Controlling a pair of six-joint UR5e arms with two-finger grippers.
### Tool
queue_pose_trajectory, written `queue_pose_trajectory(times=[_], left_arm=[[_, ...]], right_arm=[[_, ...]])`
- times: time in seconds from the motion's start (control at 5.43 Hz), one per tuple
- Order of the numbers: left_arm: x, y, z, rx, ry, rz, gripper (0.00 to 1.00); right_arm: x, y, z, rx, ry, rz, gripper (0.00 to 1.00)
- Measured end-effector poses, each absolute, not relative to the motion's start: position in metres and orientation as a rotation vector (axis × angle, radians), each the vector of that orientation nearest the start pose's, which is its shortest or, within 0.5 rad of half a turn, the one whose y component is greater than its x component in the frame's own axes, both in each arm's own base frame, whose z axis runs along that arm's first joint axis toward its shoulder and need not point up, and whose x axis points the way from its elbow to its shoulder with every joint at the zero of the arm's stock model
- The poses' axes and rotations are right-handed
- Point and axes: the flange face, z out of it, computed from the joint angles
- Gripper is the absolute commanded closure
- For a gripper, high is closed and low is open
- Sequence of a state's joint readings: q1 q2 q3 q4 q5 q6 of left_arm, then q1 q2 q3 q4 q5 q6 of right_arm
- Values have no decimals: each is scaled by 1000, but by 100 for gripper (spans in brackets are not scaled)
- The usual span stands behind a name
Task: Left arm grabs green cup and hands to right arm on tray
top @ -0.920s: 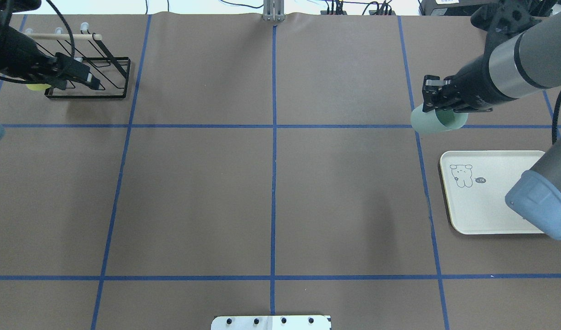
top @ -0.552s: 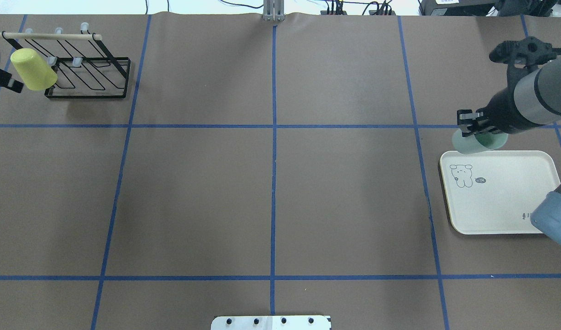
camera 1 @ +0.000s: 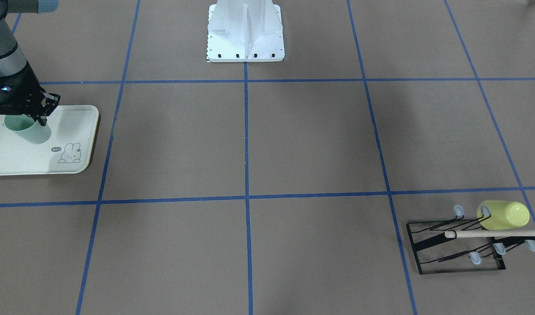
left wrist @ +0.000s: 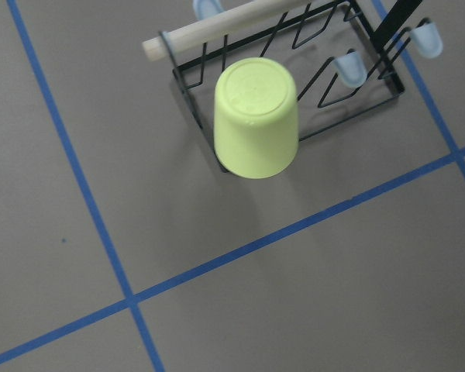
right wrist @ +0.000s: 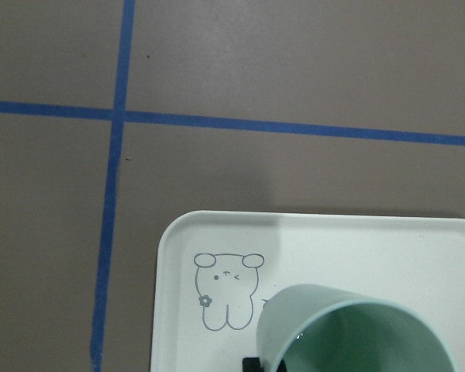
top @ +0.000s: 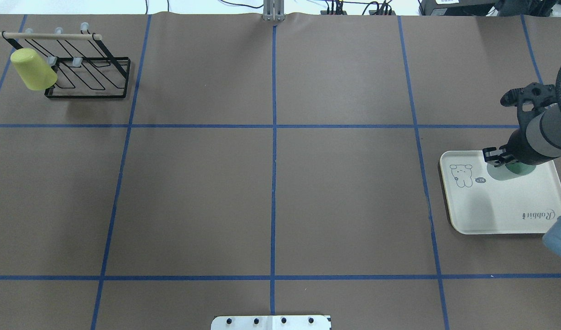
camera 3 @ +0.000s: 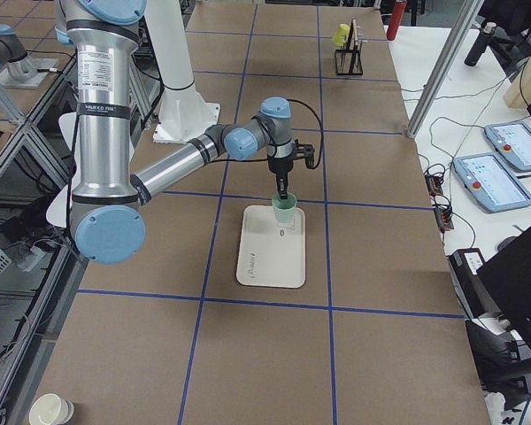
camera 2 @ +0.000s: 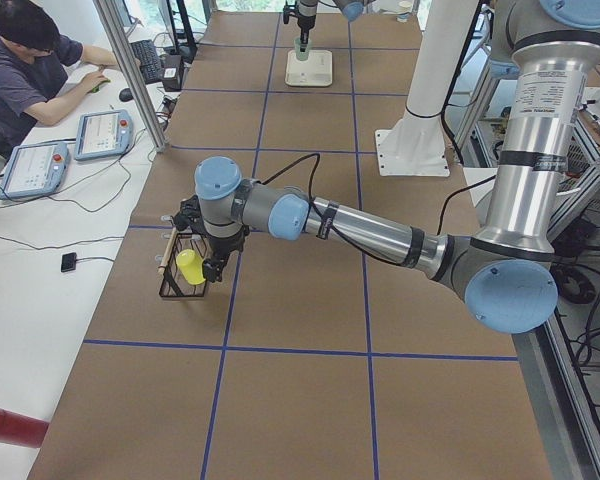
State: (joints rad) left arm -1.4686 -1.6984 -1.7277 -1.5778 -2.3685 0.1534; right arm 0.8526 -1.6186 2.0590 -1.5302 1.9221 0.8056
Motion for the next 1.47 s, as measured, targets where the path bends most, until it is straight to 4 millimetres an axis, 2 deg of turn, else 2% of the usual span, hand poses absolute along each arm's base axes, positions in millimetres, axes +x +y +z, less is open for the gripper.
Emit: queue_pose_trajectory(times=[0.18,0.37,0.55,0.92,1.1,1.29,1.47], left_arm=[[-10,-550,512,299,786,360,0],[-11,-550,512,298,786,360,0],[-12,-549,513,298,786,359,0],[-12,-548,515,294,787,357,0],[-12,-546,516,293,787,355,0],[-13,-545,516,293,787,353,0],[-15,-542,519,291,787,349,0]], right_arm=[[-242,-416,482,79,-559,-12,71],[-248,-416,498,57,-546,-19,1],[-250,-415,503,46,-545,-21,0],[-249,-416,488,28,-598,-24,0],[-235,-421,474,34,-635,-7,0],[-211,-430,466,41,-673,5,0],[-177,-441,465,50,-702,-6,0]])
